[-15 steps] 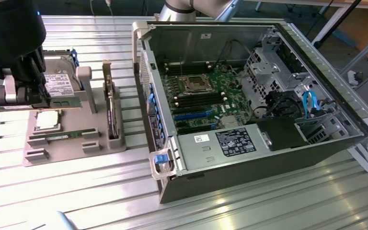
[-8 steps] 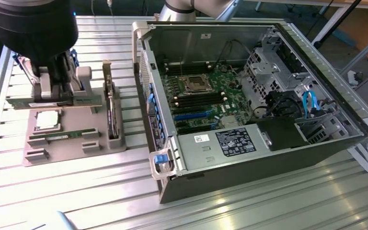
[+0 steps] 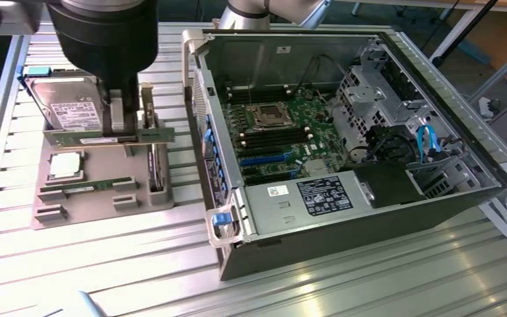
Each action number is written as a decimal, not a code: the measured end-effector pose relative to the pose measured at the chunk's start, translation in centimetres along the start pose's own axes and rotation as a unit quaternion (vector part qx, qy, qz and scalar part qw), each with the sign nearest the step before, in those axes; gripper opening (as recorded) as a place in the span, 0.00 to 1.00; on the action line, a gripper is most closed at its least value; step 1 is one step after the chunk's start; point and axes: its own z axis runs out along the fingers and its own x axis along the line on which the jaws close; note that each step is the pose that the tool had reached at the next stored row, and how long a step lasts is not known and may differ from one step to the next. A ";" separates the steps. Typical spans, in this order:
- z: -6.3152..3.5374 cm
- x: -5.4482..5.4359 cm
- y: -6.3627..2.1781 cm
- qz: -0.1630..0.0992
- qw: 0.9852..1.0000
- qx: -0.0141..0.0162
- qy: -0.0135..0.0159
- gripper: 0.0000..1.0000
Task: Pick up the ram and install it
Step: 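Pick up the ram and move it above insertion slot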
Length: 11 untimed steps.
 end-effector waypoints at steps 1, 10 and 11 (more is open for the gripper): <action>-0.01 0.0 -0.51 0.000 1.000 0.000 0.000 0.14; -0.10 -0.1 -5.75 0.000 1.000 0.000 0.000 0.14; -0.13 -0.1 -6.85 0.000 1.000 0.000 0.000 0.14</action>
